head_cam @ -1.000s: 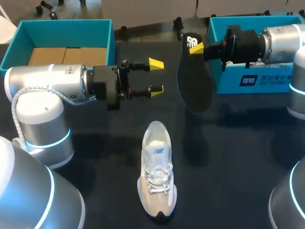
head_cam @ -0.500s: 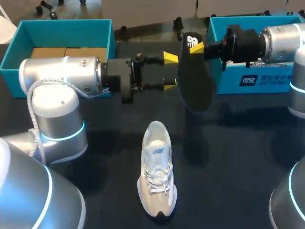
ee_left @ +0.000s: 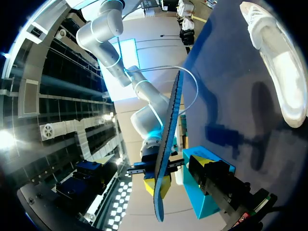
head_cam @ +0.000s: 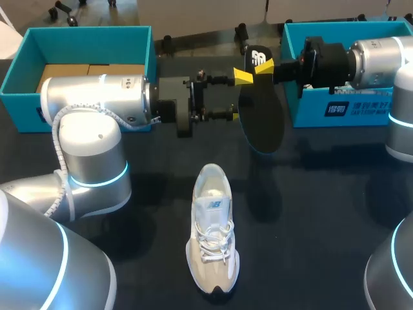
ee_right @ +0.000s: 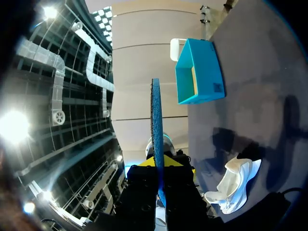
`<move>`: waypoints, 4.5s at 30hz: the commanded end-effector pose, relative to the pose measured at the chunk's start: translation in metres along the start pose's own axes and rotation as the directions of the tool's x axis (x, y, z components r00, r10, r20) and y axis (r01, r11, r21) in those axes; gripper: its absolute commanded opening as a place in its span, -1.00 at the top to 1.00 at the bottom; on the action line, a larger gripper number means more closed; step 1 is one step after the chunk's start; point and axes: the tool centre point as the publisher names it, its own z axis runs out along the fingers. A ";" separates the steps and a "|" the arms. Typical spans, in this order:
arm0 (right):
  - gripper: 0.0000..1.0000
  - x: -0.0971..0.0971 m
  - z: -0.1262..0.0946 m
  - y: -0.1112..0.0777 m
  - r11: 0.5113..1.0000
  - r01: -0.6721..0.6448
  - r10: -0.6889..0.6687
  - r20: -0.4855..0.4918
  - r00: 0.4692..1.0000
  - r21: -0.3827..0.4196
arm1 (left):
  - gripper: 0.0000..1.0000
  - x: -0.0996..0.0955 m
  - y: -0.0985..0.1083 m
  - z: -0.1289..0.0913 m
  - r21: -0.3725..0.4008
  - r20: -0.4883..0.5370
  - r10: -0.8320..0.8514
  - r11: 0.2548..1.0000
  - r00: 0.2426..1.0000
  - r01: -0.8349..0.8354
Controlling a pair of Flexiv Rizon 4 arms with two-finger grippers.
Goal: Take the shoe out of the shoebox, open the shoe tongue, remove and reinsert the insole, then place the shoe into the shoebox
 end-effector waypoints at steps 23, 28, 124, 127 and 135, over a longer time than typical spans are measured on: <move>1.00 0.000 0.001 0.001 1.000 -0.001 0.001 0.001 1.000 0.002 | -0.04 0.002 0.008 0.019 -0.028 -0.016 0.041 0.999 0.999 -0.041; 1.00 0.000 0.001 0.001 1.000 -0.001 0.001 0.001 1.000 0.002 | 0.10 -0.005 0.005 0.019 -0.021 -0.002 0.041 0.999 0.999 -0.042; -1.00 -0.006 -0.009 -0.035 0.996 0.078 -0.080 -0.034 0.996 -0.038 | 1.00 0.002 -0.032 -0.103 -0.018 -0.132 -0.695 0.715 0.707 0.699; -1.00 -0.006 -0.009 -0.035 0.996 0.078 -0.080 -0.034 0.996 -0.038 | 1.00 0.002 -0.032 -0.103 -0.018 -0.132 -0.695 0.715 0.707 0.699; -1.00 -0.006 -0.009 -0.035 0.996 0.078 -0.080 -0.034 0.996 -0.038 | 1.00 -0.002 -0.034 -0.096 -0.040 -0.197 -0.816 0.561 0.544 0.827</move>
